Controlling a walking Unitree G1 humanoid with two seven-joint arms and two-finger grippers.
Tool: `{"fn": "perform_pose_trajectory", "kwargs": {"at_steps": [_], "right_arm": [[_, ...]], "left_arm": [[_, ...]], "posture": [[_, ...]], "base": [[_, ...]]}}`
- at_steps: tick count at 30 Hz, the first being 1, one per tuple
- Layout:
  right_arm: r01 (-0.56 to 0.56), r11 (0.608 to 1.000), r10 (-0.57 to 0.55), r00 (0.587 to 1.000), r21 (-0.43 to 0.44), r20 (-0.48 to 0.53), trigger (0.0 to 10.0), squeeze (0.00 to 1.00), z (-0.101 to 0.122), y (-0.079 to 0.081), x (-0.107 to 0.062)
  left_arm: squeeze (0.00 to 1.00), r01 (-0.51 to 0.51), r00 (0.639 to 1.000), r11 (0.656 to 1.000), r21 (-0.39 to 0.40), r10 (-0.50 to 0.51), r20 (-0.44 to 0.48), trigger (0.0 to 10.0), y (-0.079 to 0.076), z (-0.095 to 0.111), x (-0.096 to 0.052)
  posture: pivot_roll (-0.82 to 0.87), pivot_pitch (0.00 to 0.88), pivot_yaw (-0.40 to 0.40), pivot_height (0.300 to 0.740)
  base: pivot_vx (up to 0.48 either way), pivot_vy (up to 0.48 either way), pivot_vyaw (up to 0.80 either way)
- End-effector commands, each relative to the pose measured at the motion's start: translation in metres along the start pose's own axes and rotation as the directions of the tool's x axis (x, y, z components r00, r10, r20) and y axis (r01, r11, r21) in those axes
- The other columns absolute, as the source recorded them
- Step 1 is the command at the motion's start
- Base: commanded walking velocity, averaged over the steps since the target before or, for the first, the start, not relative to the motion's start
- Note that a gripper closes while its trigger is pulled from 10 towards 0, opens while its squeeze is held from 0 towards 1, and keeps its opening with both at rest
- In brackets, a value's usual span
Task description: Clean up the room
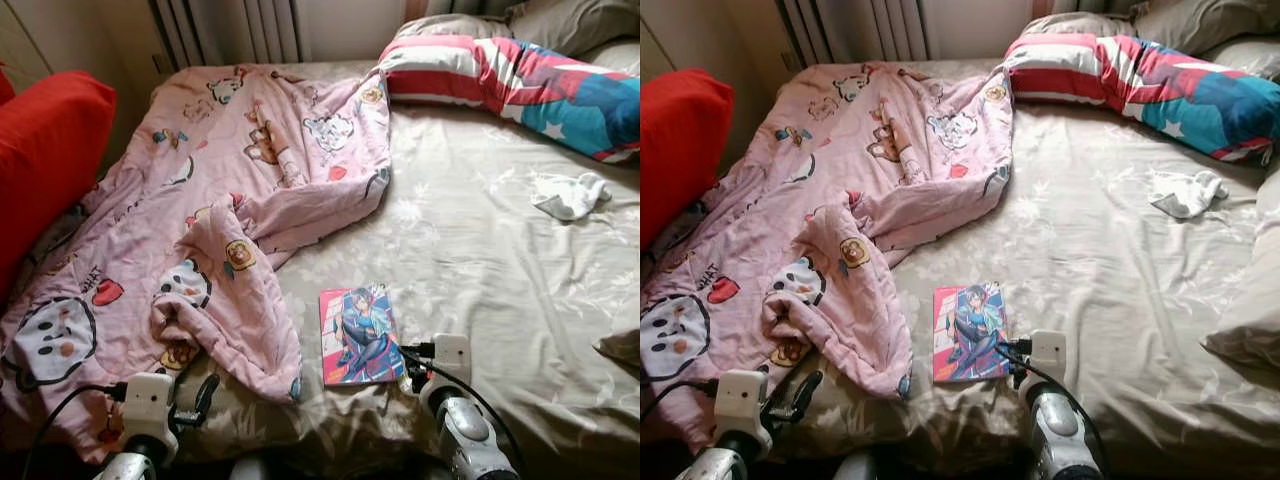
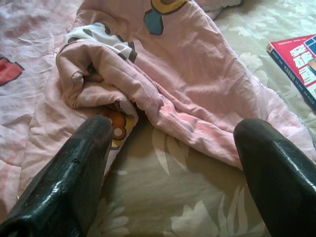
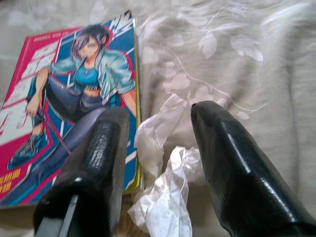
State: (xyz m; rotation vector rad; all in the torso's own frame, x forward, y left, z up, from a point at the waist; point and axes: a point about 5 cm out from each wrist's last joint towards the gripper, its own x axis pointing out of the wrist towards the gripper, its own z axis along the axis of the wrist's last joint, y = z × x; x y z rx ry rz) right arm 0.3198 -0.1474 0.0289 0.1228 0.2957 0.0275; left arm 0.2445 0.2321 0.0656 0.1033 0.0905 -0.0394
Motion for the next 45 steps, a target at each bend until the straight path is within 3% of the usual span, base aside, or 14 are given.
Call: {"fn": "perform_pose_trajectory", "kwargs": {"at_steps": [1, 14, 25, 26, 27, 28, 29, 30, 45], "right_arm": [[0.003, 0.999, -0.003, 1.000, 0.040, -0.014, 10.0, 0.00, -0.008, 0.000, -0.004], [-0.006, 0.992, 0.021, 0.992, 0.125, -0.121, 10.0, 0.00, -0.029, -0.002, -0.011], [-0.024, 0.993, 0.052, 0.971, 0.119, -0.235, 10.0, 0.00, -0.044, 0.000, -0.016], [-0.029, 0.991, 0.058, 0.970, 0.127, -0.237, 9.7, 0.00, -0.045, 0.000, -0.016], [-0.026, 0.991, 0.057, 0.969, 0.128, -0.239, 7.4, 0.00, -0.046, 0.000, -0.017], [-0.024, 0.991, 0.054, 0.969, 0.128, -0.240, 0.7, 0.00, -0.046, 0.000, -0.017], [-0.022, 0.992, 0.053, 0.969, 0.128, -0.241, 0.7, 0.00, -0.046, 0.000, -0.017], [-0.021, 0.991, 0.052, 0.969, 0.131, -0.240, 0.0, 0.00, -0.047, 0.000, -0.017], [-0.034, 0.992, 0.064, 0.967, 0.120, -0.248, 0.0, 0.00, -0.047, 0.001, -0.017]], "left_arm": [[0.00, -0.019, 1.000, 1.000, -0.003, 0.019, -0.023, 10.0, 0.005, -0.003, -0.005], [0.00, -0.020, 0.999, 1.000, -0.008, 0.020, -0.032, 10.0, 0.005, -0.004, -0.002], [0.00, -0.016, 0.999, 1.000, -0.006, 0.016, -0.043, 10.0, 0.004, -0.005, -0.003], [0.00, -0.016, 0.999, 1.000, -0.006, 0.016, -0.043, 10.0, 0.004, -0.006, -0.003], [0.00, -0.017, 0.999, 1.000, -0.007, 0.016, -0.043, 10.0, 0.004, -0.006, -0.003], [0.00, -0.017, 0.999, 1.000, -0.007, 0.017, -0.043, 10.0, 0.004, -0.006, -0.003], [0.00, -0.017, 0.999, 1.000, -0.007, 0.017, -0.042, 10.0, 0.004, -0.006, -0.003], [0.00, -0.018, 0.999, 1.000, -0.007, 0.017, -0.042, 10.0, 0.004, -0.006, -0.002], [0.00, -0.019, 0.999, 1.000, -0.011, 0.018, -0.034, 10.0, 0.002, -0.005, 0.003]], "posture": [[0.14, 0.251, 0.050, 0.612], [0.13, 0.247, 0.051, 0.612], [0.13, 0.259, 0.052, 0.612], [0.13, 0.259, 0.052, 0.612], [0.14, 0.259, 0.051, 0.612], [0.14, 0.259, 0.051, 0.612], [0.14, 0.258, 0.051, 0.612], [0.13, 0.257, 0.051, 0.612], [0.13, 0.230, 0.045, 0.612]], "base": [[0.000, 0.000, 0.00], [0.000, 0.000, 0.00], [0.000, 0.000, 0.00], [0.000, 0.000, 0.00], [0.000, 0.000, 0.00], [0.000, 0.000, 0.00], [0.000, 0.000, 0.00], [0.000, 0.000, 0.00], [0.000, 0.000, 0.00]]}}
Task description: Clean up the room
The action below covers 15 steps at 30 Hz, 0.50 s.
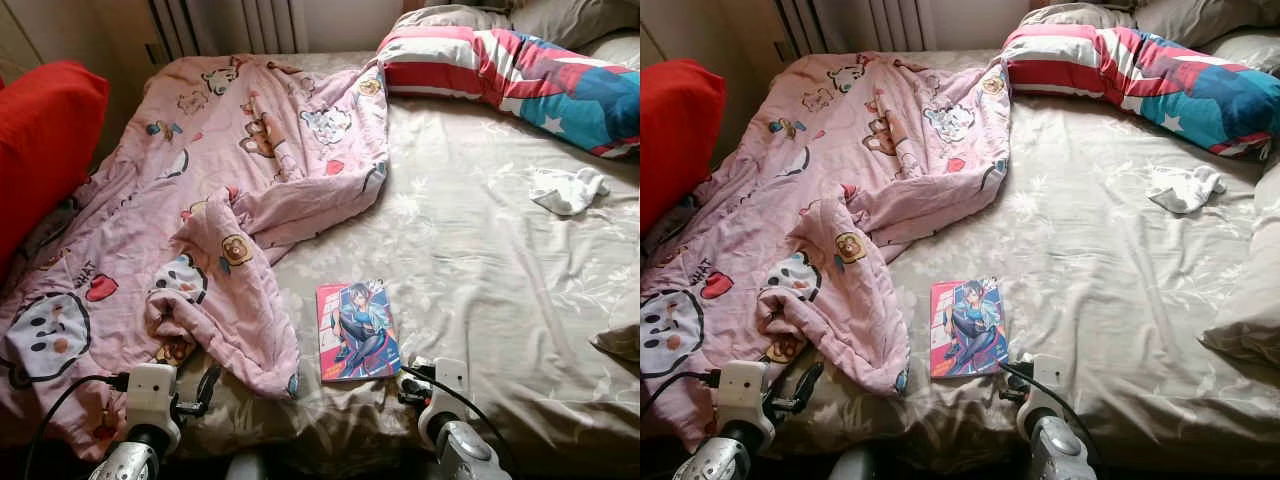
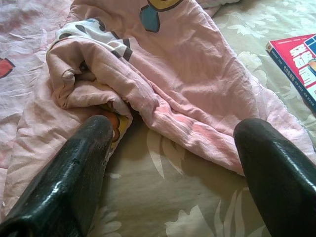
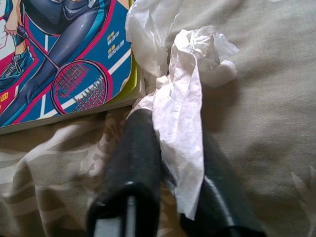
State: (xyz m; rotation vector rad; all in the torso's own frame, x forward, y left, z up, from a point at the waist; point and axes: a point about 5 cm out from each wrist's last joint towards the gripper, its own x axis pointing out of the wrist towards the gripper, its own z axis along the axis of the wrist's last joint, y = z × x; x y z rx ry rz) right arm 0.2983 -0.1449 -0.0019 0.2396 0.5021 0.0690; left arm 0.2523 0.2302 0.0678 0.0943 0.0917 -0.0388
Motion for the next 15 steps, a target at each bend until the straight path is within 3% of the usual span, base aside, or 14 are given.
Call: {"fn": "perform_pose_trajectory", "kwargs": {"at_steps": [1, 15], "right_arm": [[-0.002, 1.000, 0.002, 0.999, 0.003, -0.047, 0.0, 0.00, -0.0125, 0.0009, -0.0028], [-0.004, 1.000, 0.004, 0.999, 0.000, -0.034, 0.0, 0.00, -0.0119, 0.0032, -0.0025]], "left_arm": [[0.00, -0.019, 0.999, 1.000, -0.002, 0.019, -0.033, 10.0, 0.0038, -0.0079, -0.0046], [0.00, -0.013, 0.999, 1.000, 0.002, 0.013, -0.033, 10.0, 0.0042, -0.0091, -0.0022]], "posture": [[0.13, 0.230, 0.045, 0.612], [0.12, 0.195, 0.050, 0.612]], "base": [[0.000, 0.000, 0.00], [0.000, 0.000, 0.00]]}}
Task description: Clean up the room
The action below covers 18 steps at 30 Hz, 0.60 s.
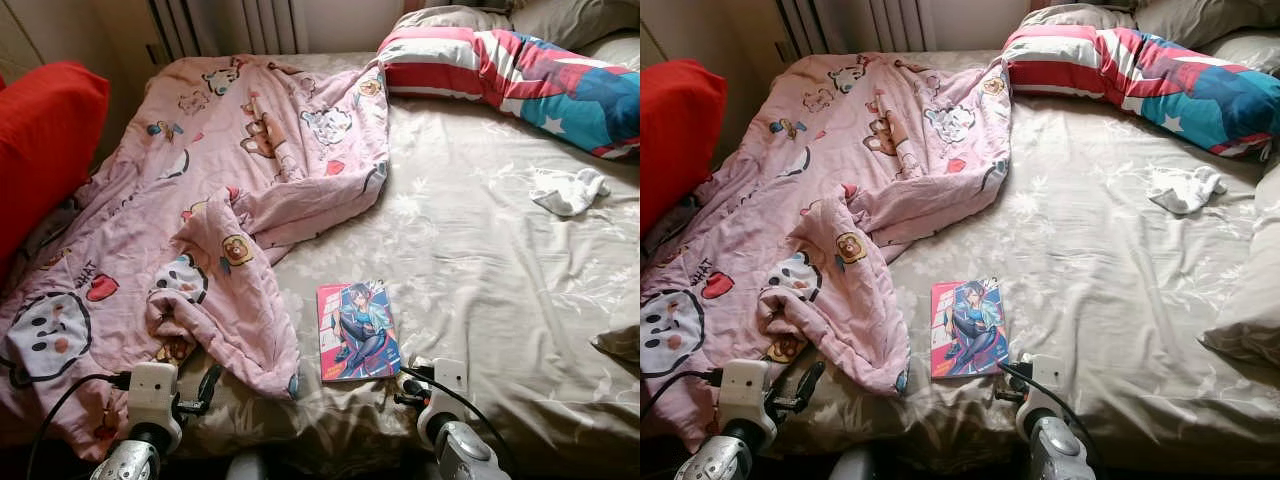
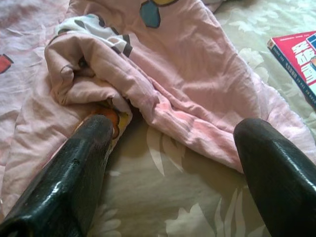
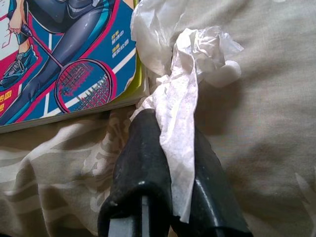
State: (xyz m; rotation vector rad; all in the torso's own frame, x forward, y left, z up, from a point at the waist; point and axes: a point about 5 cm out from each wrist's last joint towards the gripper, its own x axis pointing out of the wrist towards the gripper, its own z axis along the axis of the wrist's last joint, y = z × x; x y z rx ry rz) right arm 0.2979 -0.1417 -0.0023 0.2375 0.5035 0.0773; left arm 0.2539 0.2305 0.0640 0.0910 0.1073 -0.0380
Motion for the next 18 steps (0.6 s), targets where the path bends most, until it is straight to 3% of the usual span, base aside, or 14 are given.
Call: {"fn": "perform_pose_trajectory", "kwargs": {"at_steps": [1, 9, 18], "right_arm": [[0.005, 1.000, -0.004, 1.000, 0.004, -0.030, 0.0, 0.00, -0.010, 0.000, -0.003], [0.031, 0.999, -0.031, 0.998, -0.014, 0.051, 0.0, 0.00, 0.001, -0.004, -0.002], [0.065, 0.992, -0.031, 0.957, -0.109, 0.289, 0.0, 0.00, 0.019, -0.019, -0.017]], "left_arm": [[0.00, -0.014, 1.000, 1.000, 0.006, 0.014, -0.018, 10.0, 0.004, -0.006, -0.004], [0.00, -0.024, 0.999, 1.000, 0.008, 0.024, -0.028, 10.0, 0.006, -0.010, -0.002], [0.00, -0.069, 0.994, 0.998, -0.008, 0.068, -0.082, 10.0, 0.009, -0.033, -0.010]], "posture": [[0.12, 0.192, 0.050, 0.612], [0.11, 0.148, 0.038, 0.612], [0.07, 0.056, 0.000, 0.612]], "base": [[0.000, 0.000, 0.00], [0.000, 0.000, 0.00], [0.000, 0.000, 0.00]]}}
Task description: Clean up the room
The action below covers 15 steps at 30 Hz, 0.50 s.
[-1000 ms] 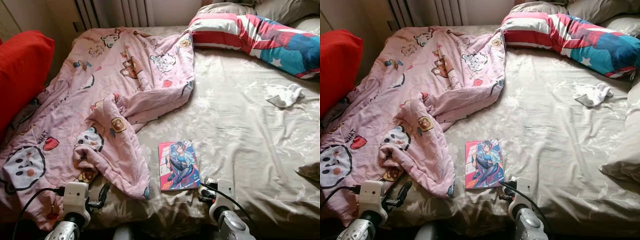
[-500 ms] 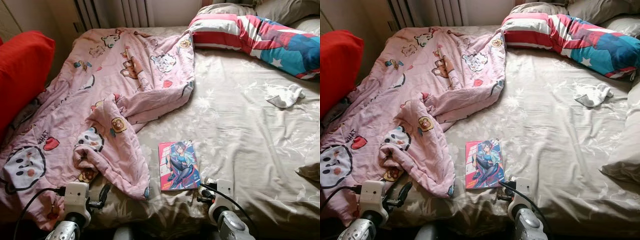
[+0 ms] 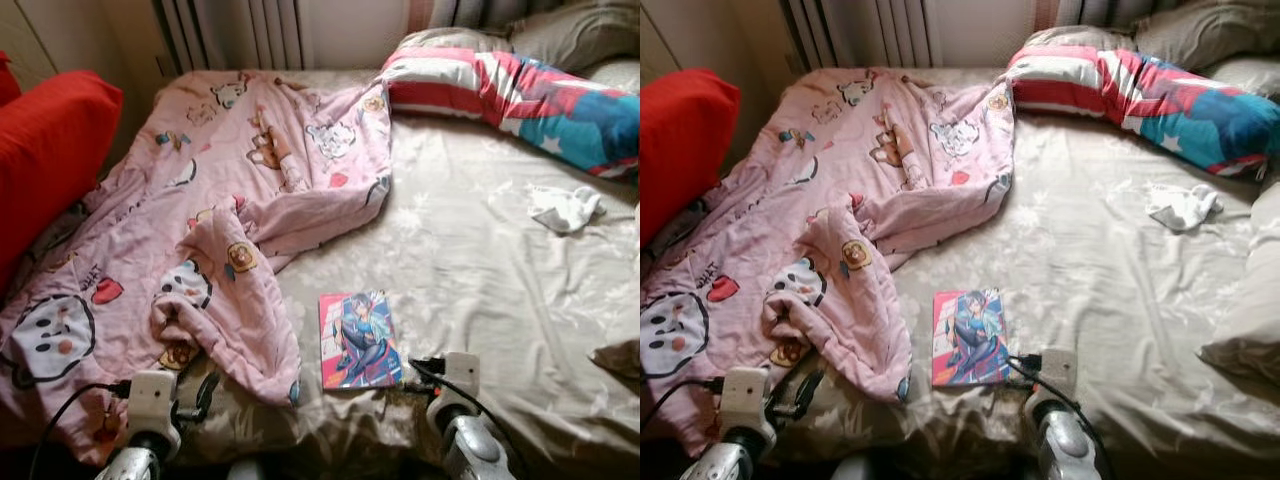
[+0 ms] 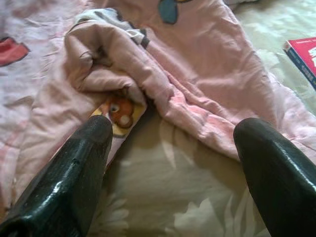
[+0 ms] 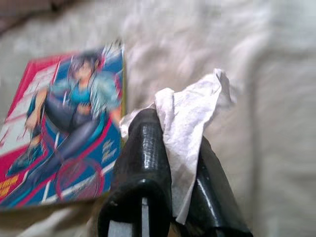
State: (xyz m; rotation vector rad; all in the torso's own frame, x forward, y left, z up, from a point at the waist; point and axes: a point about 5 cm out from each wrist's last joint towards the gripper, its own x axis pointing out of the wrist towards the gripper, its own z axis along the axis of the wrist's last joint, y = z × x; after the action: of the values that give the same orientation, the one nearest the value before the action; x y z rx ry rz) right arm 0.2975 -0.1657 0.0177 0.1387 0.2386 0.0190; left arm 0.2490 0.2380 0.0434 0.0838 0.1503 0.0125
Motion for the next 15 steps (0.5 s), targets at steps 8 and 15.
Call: {"fn": "perform_pose_trajectory", "kwargs": {"at_steps": [8, 15], "right_arm": [[0.056, 0.997, -0.056, 0.998, -0.053, 0.010, 10.0, 0.00, -0.015, -0.024, -0.023], [0.085, 0.995, -0.086, 0.996, -0.051, -0.037, 10.0, 0.00, -0.025, -0.035, -0.030]], "left_arm": [[0.00, -0.084, 0.988, 0.996, -0.031, 0.079, -0.132, 10.0, 0.008, -0.037, -0.012], [0.00, -0.091, 0.977, 0.994, -0.055, 0.078, -0.199, 10.0, 0.002, -0.053, -0.013]], "posture": [[0.04, 0.000, -0.020, 0.612], [0.03, 0.000, -0.026, 0.632]], "base": [[0.000, 0.000, 0.00], [0.000, 0.000, 0.00]]}}
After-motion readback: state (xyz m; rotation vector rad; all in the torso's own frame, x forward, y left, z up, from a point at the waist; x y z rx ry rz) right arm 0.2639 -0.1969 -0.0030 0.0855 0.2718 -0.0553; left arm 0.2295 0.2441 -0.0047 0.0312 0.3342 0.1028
